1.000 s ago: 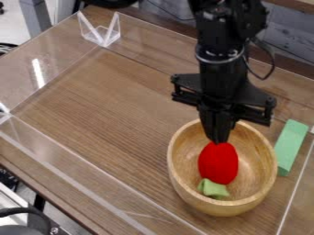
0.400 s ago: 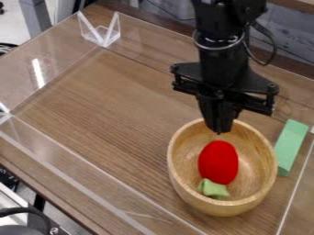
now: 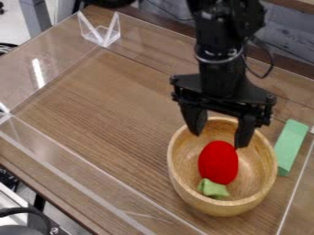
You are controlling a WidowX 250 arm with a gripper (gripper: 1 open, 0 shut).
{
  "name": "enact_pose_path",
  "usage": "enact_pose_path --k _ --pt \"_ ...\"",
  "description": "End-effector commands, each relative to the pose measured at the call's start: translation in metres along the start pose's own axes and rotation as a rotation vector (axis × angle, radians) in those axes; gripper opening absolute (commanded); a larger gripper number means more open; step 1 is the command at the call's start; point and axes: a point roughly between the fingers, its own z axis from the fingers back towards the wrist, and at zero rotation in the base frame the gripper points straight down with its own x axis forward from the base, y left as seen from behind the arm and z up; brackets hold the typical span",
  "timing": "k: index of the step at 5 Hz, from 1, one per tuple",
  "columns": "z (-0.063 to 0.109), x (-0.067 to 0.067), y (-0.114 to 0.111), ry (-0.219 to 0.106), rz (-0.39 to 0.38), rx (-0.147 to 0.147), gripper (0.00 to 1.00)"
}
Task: Move the red fruit to the left
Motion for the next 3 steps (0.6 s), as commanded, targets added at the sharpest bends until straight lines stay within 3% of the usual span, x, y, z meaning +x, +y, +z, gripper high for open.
enact_pose_path --k 1,3 --pt "-0.007 0.001 -0.002 -0.022 0.060 0.006 1.00" --pt "-0.030 0.001 -0.002 -0.022 0.119 0.017 1.00"
